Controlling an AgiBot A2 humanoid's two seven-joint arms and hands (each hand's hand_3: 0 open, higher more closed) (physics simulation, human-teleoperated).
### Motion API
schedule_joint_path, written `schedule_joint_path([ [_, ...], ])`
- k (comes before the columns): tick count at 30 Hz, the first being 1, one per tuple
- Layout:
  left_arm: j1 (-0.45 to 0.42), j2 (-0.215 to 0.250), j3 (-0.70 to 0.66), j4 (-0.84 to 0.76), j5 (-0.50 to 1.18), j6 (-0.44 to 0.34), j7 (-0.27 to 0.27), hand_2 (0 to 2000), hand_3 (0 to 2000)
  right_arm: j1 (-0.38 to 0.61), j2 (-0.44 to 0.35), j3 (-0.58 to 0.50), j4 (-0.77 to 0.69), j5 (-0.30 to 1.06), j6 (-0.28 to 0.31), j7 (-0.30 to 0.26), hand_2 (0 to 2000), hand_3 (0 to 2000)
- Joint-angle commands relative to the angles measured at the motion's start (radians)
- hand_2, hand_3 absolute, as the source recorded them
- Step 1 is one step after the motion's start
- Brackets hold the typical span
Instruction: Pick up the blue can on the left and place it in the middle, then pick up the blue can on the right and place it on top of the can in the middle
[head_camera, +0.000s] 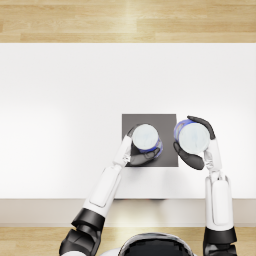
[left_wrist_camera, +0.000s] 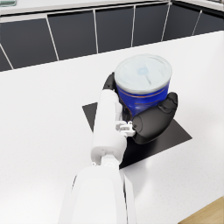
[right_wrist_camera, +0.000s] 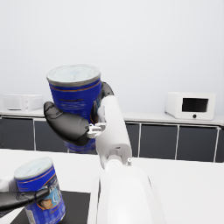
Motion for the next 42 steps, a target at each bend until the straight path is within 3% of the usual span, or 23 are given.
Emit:
schedule_joint_path([
  [1, 0.032, 0.020, -0.008, 0.044, 0.000, 0.001, -0.003, 2000, 1520, 0.033, -0.008, 0.016, 0.029, 0.000, 0.004, 0.000, 2000, 1520],
  [2, 0.031, 0.022, -0.010, 0.048, 0.000, -0.017, -0.013, 639, 1193, 0.038, -0.011, 0.021, 0.037, 0.000, 0.007, 0.000, 2000, 1520],
  [3, 0.090, -0.068, 0.184, 0.048, 0.000, -0.046, -0.024, 0, 867, 0.046, -0.014, 0.019, 0.034, 0.000, 0.008, 0.000, 2000, 1520],
  [4, 0.037, -0.003, 0.040, 0.032, -0.001, -0.068, -0.033, 0, 540, 0.053, -0.017, 0.025, 0.031, 0.000, 0.007, 0.000, 2000, 1520],
  [6, 0.033, -0.002, 0.040, 0.027, 0.000, -0.046, -0.034, 0, 0, 0.069, -0.024, 0.037, 0.017, 0.000, 0.002, 0.000, 2000, 1520],
  [12, -0.008, -0.009, 0.010, -0.067, -0.001, -0.002, -0.009, 0, 0, 0.140, -0.057, 0.105, -0.035, 0.000, 0.000, 0.001, 2000, 1520],
  [19, -0.204, -0.108, -0.121, -0.533, -0.001, 0.026, 0.124, 0, 0, 0.199, -0.092, 0.160, -0.065, 0.000, 0.020, 0.000, 2000, 1520],
  [22, -0.240, -0.123, -0.188, -0.656, -0.001, 0.031, 0.147, 0, 0, 0.203, -0.099, 0.174, -0.080, 0.000, -0.176, -0.120, 2000, 1520],
  [25, -0.257, -0.125, -0.268, -0.737, -0.001, 0.033, 0.155, 0, 0, 0.197, -0.103, 0.206, -0.085, 0.000, -0.243, -0.189, 2000, 1520],
  [31, -0.258, -0.115, -0.402, -0.798, -0.001, 0.033, 0.160, 0, 0, 0.173, -0.104, 0.246, -0.118, 0.000, -0.279, -0.221, 2000, 1520],
  [42, -0.253, -0.104, -0.465, -0.826, -0.001, 0.034, 0.160, 0, 0, 0.121, -0.101, 0.274, -0.184, -0.001, -0.292, -0.219, 2000, 1520],
])
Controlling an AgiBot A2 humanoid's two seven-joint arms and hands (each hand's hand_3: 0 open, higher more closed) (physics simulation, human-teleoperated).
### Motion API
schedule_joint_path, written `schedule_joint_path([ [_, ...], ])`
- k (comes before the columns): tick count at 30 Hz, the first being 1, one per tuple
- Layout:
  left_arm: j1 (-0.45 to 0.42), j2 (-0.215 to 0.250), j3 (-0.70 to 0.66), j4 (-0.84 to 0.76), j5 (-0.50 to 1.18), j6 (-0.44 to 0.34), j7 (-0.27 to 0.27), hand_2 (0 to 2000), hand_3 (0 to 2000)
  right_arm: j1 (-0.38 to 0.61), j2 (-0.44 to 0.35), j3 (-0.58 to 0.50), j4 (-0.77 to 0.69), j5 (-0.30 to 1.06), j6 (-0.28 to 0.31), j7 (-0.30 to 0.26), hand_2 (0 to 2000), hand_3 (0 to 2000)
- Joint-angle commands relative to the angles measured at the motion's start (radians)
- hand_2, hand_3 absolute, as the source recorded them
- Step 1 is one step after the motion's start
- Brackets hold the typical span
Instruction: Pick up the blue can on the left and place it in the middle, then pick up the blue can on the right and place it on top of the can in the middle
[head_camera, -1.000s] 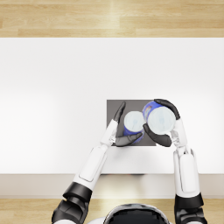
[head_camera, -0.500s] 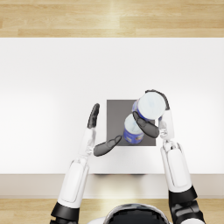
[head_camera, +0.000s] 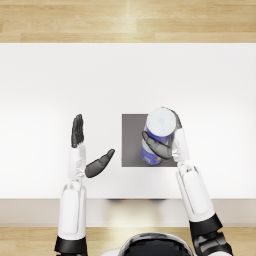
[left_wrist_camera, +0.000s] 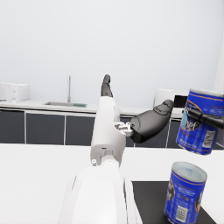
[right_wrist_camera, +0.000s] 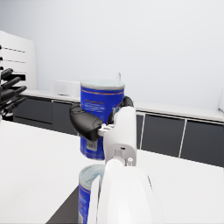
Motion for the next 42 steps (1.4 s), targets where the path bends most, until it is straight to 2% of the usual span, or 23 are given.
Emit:
schedule_joint_path([
  [1, 0.013, 0.003, -0.009, -0.003, 0.000, 0.000, 0.000, 0, 0, -0.005, 0.001, 0.003, -0.014, 0.000, -0.002, -0.001, 2000, 1520],
  [5, 0.017, 0.007, -0.012, -0.006, 0.000, 0.000, 0.000, 0, 0, -0.023, 0.001, 0.004, -0.036, 0.000, -0.050, -0.004, 2000, 1520],
  [10, 0.014, 0.011, -0.019, -0.004, 0.000, 0.000, 0.000, 0, 0, -0.046, 0.003, 0.006, -0.041, 0.000, -0.076, -0.005, 2000, 1520],
  [21, 0.000, 0.020, -0.013, -0.002, 0.000, 0.000, 0.000, 0, 0, -0.049, -0.016, 0.025, -0.072, 0.000, -0.084, -0.003, 2000, 1520],
  [28, -0.004, 0.026, -0.021, -0.006, 0.000, 0.000, 0.000, 0, 0, -0.071, -0.015, 0.023, -0.077, 0.001, -0.066, -0.004, 2000, 1520],
  [29, 0.002, 0.027, -0.022, -0.003, 0.000, 0.000, 0.000, 0, 0, -0.071, -0.015, 0.023, -0.077, 0.001, -0.063, -0.007, 639, 1193],
  [30, -0.002, 0.028, -0.019, -0.008, 0.000, 0.000, 0.000, 0, 0, -0.065, -0.019, 0.021, -0.071, 0.000, -0.092, -0.005, 0, 867],
  [32, 0.001, 0.030, -0.020, -0.010, 0.000, 0.000, 0.000, 0, 0, -0.069, -0.021, 0.023, -0.058, 0.000, -0.151, -0.010, 0, 213],
  [33, -0.010, 0.030, -0.019, -0.004, 0.000, 0.000, 0.000, 0, 0, -0.069, -0.022, 0.022, -0.058, 0.000, -0.170, -0.012, 0, 0],
  [37, -0.001, 0.033, -0.014, -0.009, 0.000, 0.000, 0.000, 0, 0, -0.072, -0.027, 0.012, -0.028, 0.000, -0.204, -0.017, 0, 0],
  [42, -0.009, 0.036, -0.014, -0.006, 0.000, 0.000, 0.000, 0, 0, -0.061, -0.040, 0.000, 0.027, 0.000, -0.211, -0.019, 0, 0],
])
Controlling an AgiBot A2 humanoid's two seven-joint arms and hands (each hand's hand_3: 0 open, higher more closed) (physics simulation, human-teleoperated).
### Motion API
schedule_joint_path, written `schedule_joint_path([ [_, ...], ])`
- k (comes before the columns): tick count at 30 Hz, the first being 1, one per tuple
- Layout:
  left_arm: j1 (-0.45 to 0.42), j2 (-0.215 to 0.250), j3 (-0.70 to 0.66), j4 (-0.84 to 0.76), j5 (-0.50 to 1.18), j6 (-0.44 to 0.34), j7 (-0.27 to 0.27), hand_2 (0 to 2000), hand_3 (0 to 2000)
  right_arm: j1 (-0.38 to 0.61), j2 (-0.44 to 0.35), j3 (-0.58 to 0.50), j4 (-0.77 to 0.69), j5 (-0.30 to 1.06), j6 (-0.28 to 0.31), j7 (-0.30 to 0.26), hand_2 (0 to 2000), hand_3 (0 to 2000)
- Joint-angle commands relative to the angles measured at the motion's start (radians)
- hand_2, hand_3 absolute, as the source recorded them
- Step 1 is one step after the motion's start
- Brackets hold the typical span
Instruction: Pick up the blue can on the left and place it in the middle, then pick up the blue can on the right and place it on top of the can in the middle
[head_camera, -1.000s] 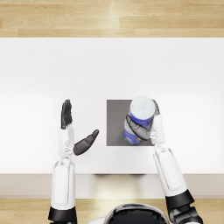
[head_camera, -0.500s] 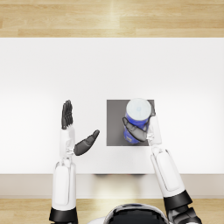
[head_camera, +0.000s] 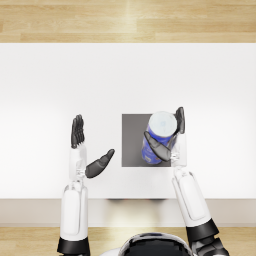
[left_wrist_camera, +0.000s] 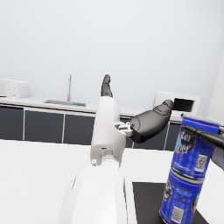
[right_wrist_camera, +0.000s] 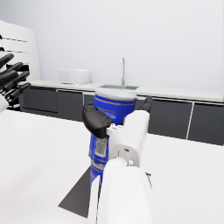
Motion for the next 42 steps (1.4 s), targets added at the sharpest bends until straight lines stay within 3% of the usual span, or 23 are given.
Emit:
schedule_joint_path([
  [1, 0.009, 0.002, 0.004, -0.010, 0.000, 0.000, 0.000, 0, 0, 0.058, 0.077, 0.075, 0.055, 0.000, -0.002, 0.001, 0, 0],
  [2, 0.015, 0.003, 0.003, -0.007, 0.000, 0.000, 0.000, 0, 0, 0.033, 0.009, 0.009, 0.064, 0.000, -0.004, 0.001, 0, 0],
  [8, 0.019, 0.008, 0.007, -0.016, 0.000, 0.000, 0.000, 0, 0, 0.051, -0.009, -0.014, 0.118, 0.000, -0.010, 0.000, 0, 0],
  [9, 0.007, 0.007, 0.005, -0.011, 0.000, 0.000, 0.000, 0, 0, 0.071, 0.032, 0.017, 0.128, 0.000, -0.013, 0.000, 0, 0],
  [10, 0.020, 0.010, 0.009, -0.024, 0.000, 0.000, 0.000, 0, 0, 0.061, -0.003, -0.016, 0.138, 0.000, -0.015, 0.001, 0, 0],
  [14, 0.014, 0.012, 0.007, -0.018, 0.000, 0.000, 0.000, 0, 0, 0.079, -0.006, -0.021, 0.176, 0.000, -0.016, -0.001, 0, 0],
  [15, 0.035, 0.015, 0.002, -0.026, 0.000, 0.000, 0.000, 0, 0, 0.271, 0.345, 0.317, 0.185, 0.000, -0.016, -0.002, 0, 0],
  [16, 0.040, 0.016, 0.001, -0.029, 0.000, 0.000, 0.000, 0, 0, 0.116, 0.075, 0.038, 0.193, 0.000, -0.015, 0.000, 0, 0],
  [21, 0.075, 0.020, -0.031, -0.045, 0.000, 0.000, 0.000, 0, 0, 0.137, 0.065, -0.029, 0.245, 0.001, -0.015, 0.001, 0, 0],
  [25, 0.135, 0.015, -0.076, -0.045, 0.000, 0.000, 0.000, 0, 0, 0.159, 0.044, -0.154, 0.277, 0.001, -0.014, -0.003, 0, 0],
  [28, 0.163, 0.010, -0.098, -0.049, 0.000, 0.000, 0.000, 0, 0, 0.178, 0.037, -0.228, 0.280, 0.000, 0.167, 0.030, 0, 0],
  [31, 0.176, 0.006, -0.127, -0.041, 0.000, 0.000, 0.000, 0, 0, 0.183, 0.037, -0.271, 0.283, 0.000, 0.304, 0.149, 0, 0],
  [35, 0.166, 0.007, -0.177, -0.040, 0.000, 0.000, 0.000, 0, 0, 0.173, 0.038, -0.335, 0.278, 0.000, 0.363, 0.206, 0, 0],
  [42, 0.133, 0.014, -0.198, -0.027, 0.000, 0.000, 0.000, 0, 0, 0.146, 0.037, -0.387, 0.219, 0.000, 0.382, 0.224, 0, 0],
])
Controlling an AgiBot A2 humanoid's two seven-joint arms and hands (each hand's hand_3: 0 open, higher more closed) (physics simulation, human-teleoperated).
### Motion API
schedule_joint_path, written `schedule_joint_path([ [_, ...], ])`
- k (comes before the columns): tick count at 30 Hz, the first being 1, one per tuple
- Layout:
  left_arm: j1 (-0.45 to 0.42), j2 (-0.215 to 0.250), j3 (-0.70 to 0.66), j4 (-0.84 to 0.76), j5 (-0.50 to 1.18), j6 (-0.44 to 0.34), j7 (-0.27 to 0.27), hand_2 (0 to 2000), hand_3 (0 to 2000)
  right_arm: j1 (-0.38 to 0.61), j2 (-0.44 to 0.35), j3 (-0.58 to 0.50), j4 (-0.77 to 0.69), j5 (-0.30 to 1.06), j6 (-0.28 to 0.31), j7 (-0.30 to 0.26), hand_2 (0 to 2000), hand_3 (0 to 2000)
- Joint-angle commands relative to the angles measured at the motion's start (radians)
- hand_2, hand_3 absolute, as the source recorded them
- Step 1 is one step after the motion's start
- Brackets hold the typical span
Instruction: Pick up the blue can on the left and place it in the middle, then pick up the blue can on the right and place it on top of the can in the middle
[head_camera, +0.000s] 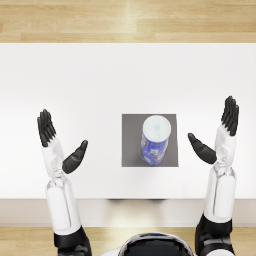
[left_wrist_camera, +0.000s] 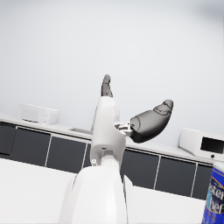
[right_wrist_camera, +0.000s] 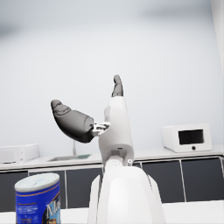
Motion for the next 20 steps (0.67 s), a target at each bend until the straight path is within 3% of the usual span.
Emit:
schedule_joint_path([
  [1, -0.004, 0.001, -0.004, 0.002, 0.000, 0.000, 0.000, 0, 0, -0.004, 0.000, -0.004, -0.008, 0.000, 0.001, 0.001, 0, 0],
  [20, -0.014, 0.004, -0.015, 0.007, 0.000, 0.000, 0.000, 0, 0, -0.013, -0.001, -0.014, -0.029, 0.000, 0.002, 0.002, 0, 0],
])
